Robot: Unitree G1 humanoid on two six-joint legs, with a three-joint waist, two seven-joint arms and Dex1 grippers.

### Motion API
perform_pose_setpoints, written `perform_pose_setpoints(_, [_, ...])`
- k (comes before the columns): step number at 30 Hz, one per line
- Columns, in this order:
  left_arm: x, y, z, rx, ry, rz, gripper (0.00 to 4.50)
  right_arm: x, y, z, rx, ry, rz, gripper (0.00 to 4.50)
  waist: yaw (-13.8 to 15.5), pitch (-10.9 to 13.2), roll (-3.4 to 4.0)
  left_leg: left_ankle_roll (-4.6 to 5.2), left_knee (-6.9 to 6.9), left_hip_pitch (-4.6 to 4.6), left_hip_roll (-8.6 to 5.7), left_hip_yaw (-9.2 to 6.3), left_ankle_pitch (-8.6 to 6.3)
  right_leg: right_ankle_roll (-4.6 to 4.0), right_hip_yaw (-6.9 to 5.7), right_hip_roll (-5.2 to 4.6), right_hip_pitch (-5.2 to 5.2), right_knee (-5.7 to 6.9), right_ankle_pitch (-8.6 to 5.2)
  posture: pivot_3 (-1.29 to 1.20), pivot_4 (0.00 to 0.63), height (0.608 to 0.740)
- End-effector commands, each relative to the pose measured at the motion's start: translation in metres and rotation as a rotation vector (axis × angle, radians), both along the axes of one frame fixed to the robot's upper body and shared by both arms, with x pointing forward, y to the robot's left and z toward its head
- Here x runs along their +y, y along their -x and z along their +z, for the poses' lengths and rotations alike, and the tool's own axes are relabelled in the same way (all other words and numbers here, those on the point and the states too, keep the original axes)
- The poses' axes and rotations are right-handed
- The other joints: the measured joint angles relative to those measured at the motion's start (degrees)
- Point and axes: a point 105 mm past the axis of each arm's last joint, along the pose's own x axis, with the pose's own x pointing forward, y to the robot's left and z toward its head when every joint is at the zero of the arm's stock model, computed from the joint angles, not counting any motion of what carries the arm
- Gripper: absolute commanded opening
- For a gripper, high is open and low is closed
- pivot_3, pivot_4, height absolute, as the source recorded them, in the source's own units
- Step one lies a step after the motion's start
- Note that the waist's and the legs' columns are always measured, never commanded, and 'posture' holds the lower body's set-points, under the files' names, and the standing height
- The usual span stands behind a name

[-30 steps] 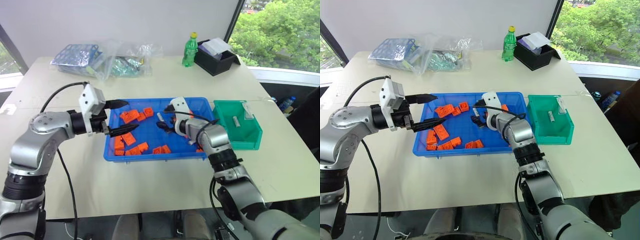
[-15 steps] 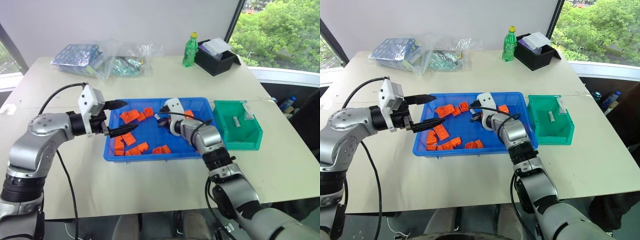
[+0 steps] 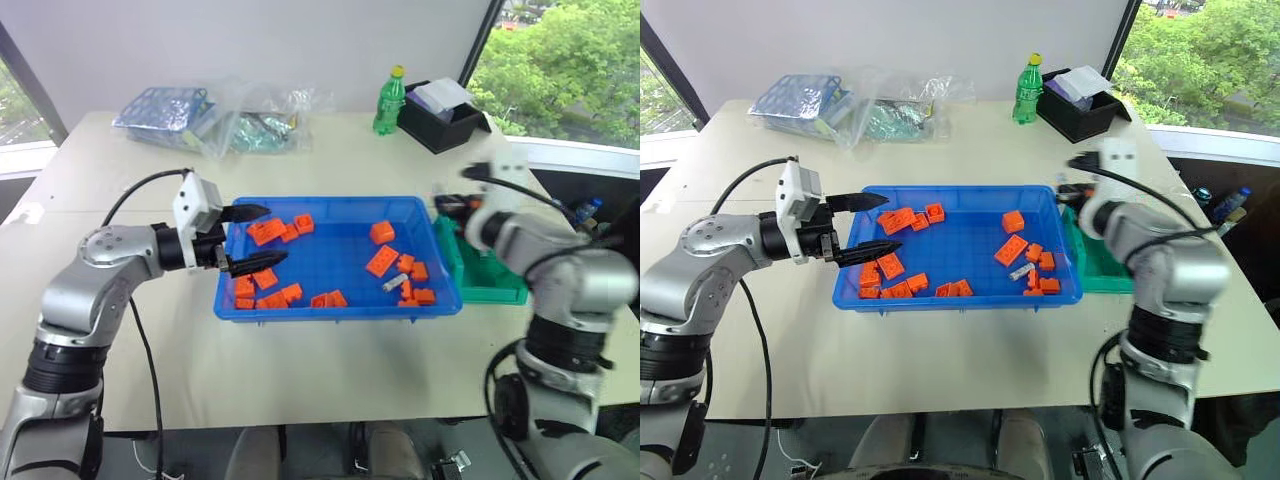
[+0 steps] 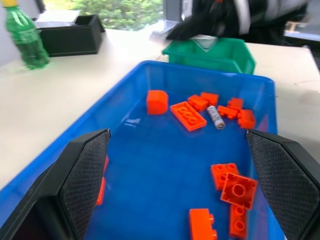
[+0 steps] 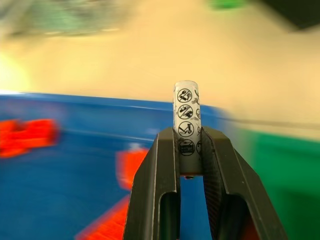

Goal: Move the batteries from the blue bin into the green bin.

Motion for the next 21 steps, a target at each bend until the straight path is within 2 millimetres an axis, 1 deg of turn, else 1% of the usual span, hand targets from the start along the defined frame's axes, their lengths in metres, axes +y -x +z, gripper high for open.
perform_pose_setpoints(1, [-0.010,0.001,0.009,-0.043,0.003,-0.055,4.50,-0.027,0.019,0.007,-0.012,-0.017,-0.075,0.08,0.07,-0.01,-0.02,0.00,-0.01,-0.01,0.02,0.04,0.00,0.00,0.00,0.00,0.05,0.00,0.00,0.00,0.150,0.723])
perform_pose_setpoints(2, [-0.012,0.001,0.009,-0.042,0.003,-0.070,4.50,-0.032,0.023,0.001,0.006,-0.024,-0.092,0.08,0.01,-0.03,-0.04,0.00,-0.01,-0.03,0.02,0.03,0.00,0.00,0.00,0.00,0.03,0.00,0.00,0.00,0.150,0.723])
perform_pose_setpoints(4, [-0.015,0.002,0.009,-0.043,0.001,-0.087,4.50,-0.035,0.028,-0.005,0.028,-0.030,-0.102,0.08,-0.04,-0.05,-0.08,0.00,-0.01,-0.03,0.02,0.05,0.00,0.00,0.00,0.00,0.04,0.00,0.00,0.00,0.150,0.723])
perform_pose_setpoints(6, [-0.020,0.003,0.010,-0.046,0.004,-0.108,4.50,-0.038,0.032,-0.016,0.057,-0.035,-0.112,1.13,-0.01,-0.04,-0.04,0.00,-0.01,-0.02,0.02,0.07,0.00,0.00,0.00,-0.01,0.04,-0.04,0.00,0.00,0.150,0.723])
perform_pose_setpoints(8, [-0.022,0.005,0.011,-0.049,0.006,-0.124,4.50,-0.040,0.034,-0.021,0.073,-0.009,-0.119,1.91,0.06,-0.03,-0.03,0.01,-0.01,-0.02,0.02,0.06,0.00,0.00,0.00,-0.01,0.04,-0.06,0.00,0.00,0.150,0.723])
perform_pose_setpoints(10, [-0.024,0.006,0.012,-0.050,0.005,-0.136,4.50,-0.042,0.034,-0.022,0.076,0.034,-0.110,3.08,0.08,0.00,0.02,0.01,0.00,-0.02,0.02,0.05,0.00,0.00,0.00,0.00,0.00,-0.14,0.00,0.00,0.150,0.723])
perform_pose_setpoints(11, [-0.026,0.007,0.012,-0.050,0.002,-0.146,4.50,-0.040,0.034,-0.017,0.061,0.063,-0.084,3.48,0.11,0.03,0.08,0.01,0.00,-0.02,0.02,0.04,0.00,0.00,0.00,0.00,-0.02,-0.23,0.00,0.00,0.150,0.723])
perform_pose_setpoints(12, [-0.027,0.009,0.012,-0.050,-0.001,-0.155,4.50,-0.038,0.034,-0.010,0.039,0.089,-0.045,3.48,0.12,0.10,0.20,0.01,0.00,-0.03,0.02,0.04,0.00,0.00,-0.01,0.01,-0.02,-0.32,0.00,0.00,0.150,0.723])
perform_pose_setpoints(13, [-0.028,0.011,0.012,-0.048,-0.004,-0.167,4.50,-0.026,0.034,0.000,0.010,0.124,0.057,3.48,0.12,0.17,0.30,0.01,0.01,-0.04,0.01,0.06,0.00,0.01,-0.01,0.00,0.01,-0.45,0.00,0.00,0.150,0.723])
perform_pose_setpoints(15, [-0.031,0.014,0.011,-0.045,-0.010,-0.187,4.50,-0.002,0.036,0.010,-0.011,0.184,0.255,3.48,0.08,0.21,0.37,0.01,0.02,-0.08,0.01,0.13,0.00,0.01,0.00,-0.01,0.09,-0.68,0.00,0.00,0.150,0.723])
perform_pose_setpoints(16, [-0.032,0.015,0.011,-0.043,-0.012,-0.197,4.50,0.007,0.038,0.011,-0.006,0.216,0.343,3.48,0.03,0.20,0.31,0.02,0.02,-0.07,0.00,0.13,0.00,0.02,0.00,-0.02,0.20,-0.74,0.00,0.00,0.150,0.723])
perform_pose_setpoints(18, [-0.034,0.017,0.010,-0.042,-0.016,-0.213,4.50,0.021,0.039,0.008,0.019,0.271,0.466,3.48,-0.06,0.15,0.16,0.06,0.01,-0.02,0.01,0.11,-0.04,0.02,-0.01,0.00,0.21,-0.79,0.00,0.00,0.150,0.723])
perform_pose_setpoints(21, [-0.037,0.017,0.010,-0.045,-0.019,-0.227,4.50,0.045,0.038,-0.008,0.084,0.355,0.676,3.48,-0.03,0.17,0.12,0.05,0.02,-0.01,0.01,0.11,-0.05,0.03,-0.01,0.00,0.20,-0.80,-0.01,0.00,0.150,0.723])
